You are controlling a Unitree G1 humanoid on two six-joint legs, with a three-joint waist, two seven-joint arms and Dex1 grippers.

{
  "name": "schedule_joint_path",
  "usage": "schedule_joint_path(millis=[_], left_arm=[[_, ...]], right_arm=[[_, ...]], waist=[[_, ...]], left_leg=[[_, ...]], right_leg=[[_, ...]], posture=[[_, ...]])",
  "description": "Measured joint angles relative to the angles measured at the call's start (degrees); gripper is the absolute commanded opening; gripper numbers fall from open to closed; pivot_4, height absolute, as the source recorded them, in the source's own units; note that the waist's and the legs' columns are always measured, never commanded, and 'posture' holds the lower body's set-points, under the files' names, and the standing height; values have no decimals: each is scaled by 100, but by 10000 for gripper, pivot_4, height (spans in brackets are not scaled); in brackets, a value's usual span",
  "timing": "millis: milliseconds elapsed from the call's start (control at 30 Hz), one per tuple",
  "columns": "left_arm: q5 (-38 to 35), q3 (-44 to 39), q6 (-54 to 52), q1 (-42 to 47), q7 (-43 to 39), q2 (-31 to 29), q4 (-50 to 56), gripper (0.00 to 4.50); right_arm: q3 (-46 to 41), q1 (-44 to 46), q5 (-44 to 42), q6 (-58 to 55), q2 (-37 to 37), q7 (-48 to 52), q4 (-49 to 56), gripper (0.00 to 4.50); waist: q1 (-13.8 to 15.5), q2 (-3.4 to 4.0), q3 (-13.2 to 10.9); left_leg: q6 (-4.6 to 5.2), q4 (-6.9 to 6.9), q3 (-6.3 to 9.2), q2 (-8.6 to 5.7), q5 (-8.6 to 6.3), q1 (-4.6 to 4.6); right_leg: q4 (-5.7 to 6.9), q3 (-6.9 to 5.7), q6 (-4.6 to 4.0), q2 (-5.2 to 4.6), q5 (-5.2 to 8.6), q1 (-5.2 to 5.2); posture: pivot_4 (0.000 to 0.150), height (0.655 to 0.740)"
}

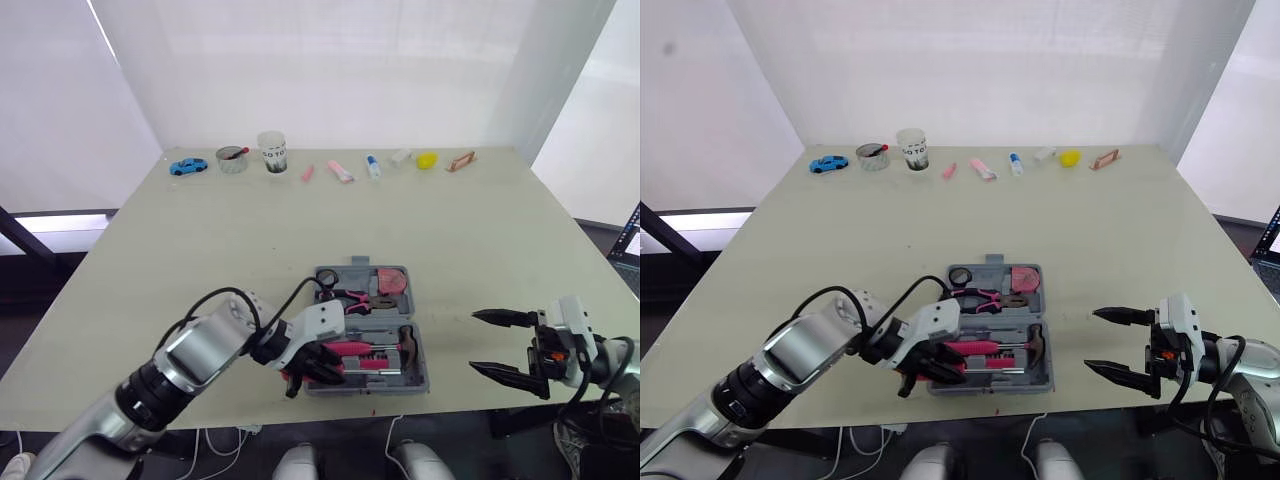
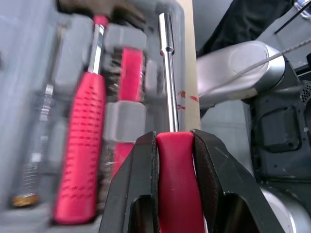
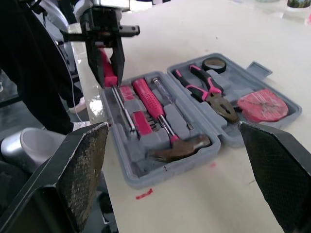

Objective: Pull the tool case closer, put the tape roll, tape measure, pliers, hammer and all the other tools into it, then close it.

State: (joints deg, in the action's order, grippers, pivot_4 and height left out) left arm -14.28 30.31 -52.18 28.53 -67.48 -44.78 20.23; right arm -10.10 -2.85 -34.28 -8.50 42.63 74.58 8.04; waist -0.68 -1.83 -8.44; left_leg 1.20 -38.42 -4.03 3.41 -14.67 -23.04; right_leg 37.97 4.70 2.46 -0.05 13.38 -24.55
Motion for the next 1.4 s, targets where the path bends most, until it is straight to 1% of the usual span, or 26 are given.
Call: schedule_joint_path(millis=[200, 433, 567, 933, 1167, 1233, 1300, 1367, 1400], left_arm=[[168, 319, -114, 242, 184, 223, -100, 5740], [309, 783, -138, 518, 176, 451, -376, 5740], [484, 1038, -75, 755, 176, 689, -684, 5740], [628, 1116, 46, 818, 134, 986, -1003, 5740], [689, 1122, 137, 820, 99, 1019, -1071, 5740], [720, 1121, 160, 820, 95, 1023, -1079, 16041], [723, 1116, 200, 817, 26, 1031, -1076, 22908], [702, 1108, 264, 781, -33, 1006, -1055, 27930], [686, 1104, 294, 755, -53, 995, -1027, 32213]], right_arm=[[15, -83, -1, -15, -44, -134, 209, 45000], [27, -207, 7, -19, -109, -258, 284, 45000], [27, -269, 29, -12, -140, -331, 344, 45000], [27, -518, 80, -7, -142, -495, 567, 45000], [27, -561, 113, -7, -111, -489, 570, 45000], [27, -560, 117, -7, -108, -487, 570, 45000], [27, -557, 128, -6, -108, -486, 570, 45000], [28, -551, 147, -5, -108, -486, 570, 45000], [30, -545, 157, -6, -109, -486, 570, 45000]], waist=[[2, 0, 0], [2, 0, 0], [3, 0, 0], [15, 1, 1], [25, 3, 2], [25, 3, 2], [24, 4, 2], [19, 5, 3], [20, 6, 4]], left_leg=[[0, 0, 2, -1, 0, -1], [0, 0, 3, -3, 0, 0], [0, 0, 5, -6, 0, -1], [0, -2, 11, -9, 0, -1], [0, -3, 12, -11, 0, 0], [0, -3, 13, -11, 0, 0], [0, -4, 13, -11, 0, 1], [0, -4, 13, -11, 0, 3], [0, -4, 13, -11, 0, 4]], right_leg=[[0, 0, 1, 0, 0, 0], [1, 0, 1, 0, 0, 0], [1, 1, 2, 0, -1, 1], [1, 0, 2, -1, -1, 5], [0, 0, 1, -3, 1, 8], [0, 0, 1, -3, 1, 9], [1, 0, 1, -3, 1, 9], [1, 0, 1, -3, 1, 11], [1, 0, 1, -3, 1, 13]], posture=[[1500, 7400], [1500, 7400], [1500, 7400], [1500, 7400], [1500, 7400], [1500, 7400], [1500, 7400], [1500, 7400], [1500, 7400]])
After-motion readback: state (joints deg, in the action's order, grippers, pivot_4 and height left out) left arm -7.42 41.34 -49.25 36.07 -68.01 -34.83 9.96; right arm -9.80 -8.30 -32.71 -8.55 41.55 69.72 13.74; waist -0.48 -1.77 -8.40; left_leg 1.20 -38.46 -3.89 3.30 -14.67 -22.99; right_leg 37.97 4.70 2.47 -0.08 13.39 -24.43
